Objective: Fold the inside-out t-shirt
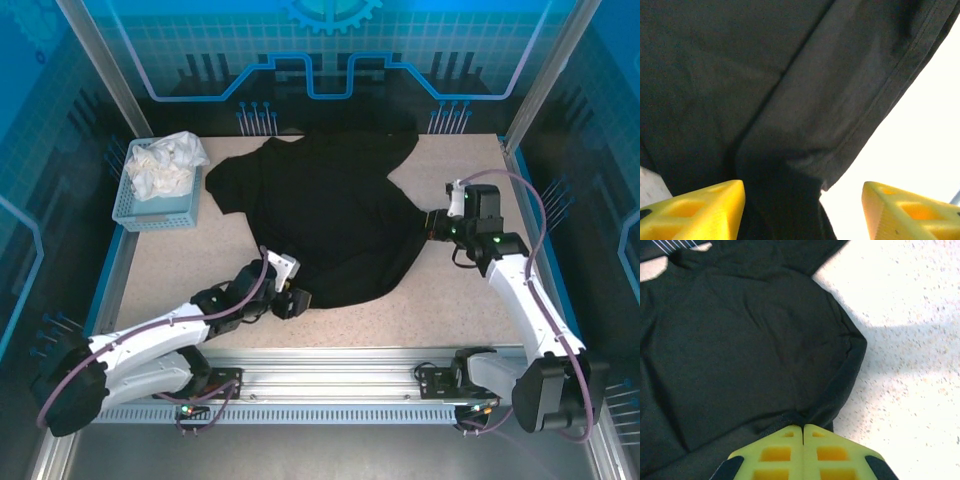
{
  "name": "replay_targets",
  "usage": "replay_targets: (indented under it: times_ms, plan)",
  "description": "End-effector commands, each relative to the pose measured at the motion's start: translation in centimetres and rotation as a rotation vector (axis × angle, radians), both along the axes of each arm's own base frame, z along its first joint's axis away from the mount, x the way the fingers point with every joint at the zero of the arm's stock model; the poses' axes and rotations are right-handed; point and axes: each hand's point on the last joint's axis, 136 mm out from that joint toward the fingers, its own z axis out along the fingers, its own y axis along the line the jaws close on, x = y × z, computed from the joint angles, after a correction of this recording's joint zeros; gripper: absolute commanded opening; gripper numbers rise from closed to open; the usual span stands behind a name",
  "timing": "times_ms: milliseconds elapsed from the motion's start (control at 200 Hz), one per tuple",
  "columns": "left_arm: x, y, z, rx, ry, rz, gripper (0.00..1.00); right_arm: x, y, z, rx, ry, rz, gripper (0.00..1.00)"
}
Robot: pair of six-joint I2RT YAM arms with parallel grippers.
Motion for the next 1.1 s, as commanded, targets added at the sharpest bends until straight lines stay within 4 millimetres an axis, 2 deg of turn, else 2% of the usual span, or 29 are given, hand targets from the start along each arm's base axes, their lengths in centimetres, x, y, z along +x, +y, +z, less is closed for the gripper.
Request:
replay_targets:
  times_ms: [0, 150, 260, 355, 440, 590, 825, 1095]
  plan:
    - [3.0, -2.1, 5.2, -0.035, -0.191, -0.012, 0.69, -0.3, 0.7, 3.4, 0.05, -0.061, 0.051, 0.0]
    - [4.9, -5.7, 6.5, -0.047, -0.225, -0.076, 0.77, -1.0, 1.4, 5.3, 0.078, -0.085, 0.083, 0.0]
    - [5.0, -10.0, 6.8, -0.07, -0.23, -0.187, 0.78, -1.3, 1.9, 5.8, 0.097, -0.083, 0.107, 0.0]
    - [4.4, -14.1, 6.0, -0.062, -0.223, -0.304, 0.79, -1.4, 2.0, 5.8, 0.102, -0.08, 0.116, 0.0]
    - [4.9, -16.3, 4.5, -0.037, -0.198, -0.341, 0.79, -1.4, 2.0, 5.6, 0.1, -0.076, 0.118, 0.0]
    - [6.0, -17.4, 1.2, 0.042, -0.171, -0.36, 0.77, -1.5, 2.0, 5.7, 0.097, -0.078, 0.118, 0.0]
    - [6.6, -17.4, -2.9, 0.1, -0.1, -0.366, 0.76, -1.4, 1.7, 5.4, 0.085, -0.073, 0.111, 0.0]
    - [6.9, -16.7, -5.2, 0.144, -0.061, -0.351, 0.74, -1.4, 1.4, 5.6, 0.079, -0.074, 0.104, 0.0]
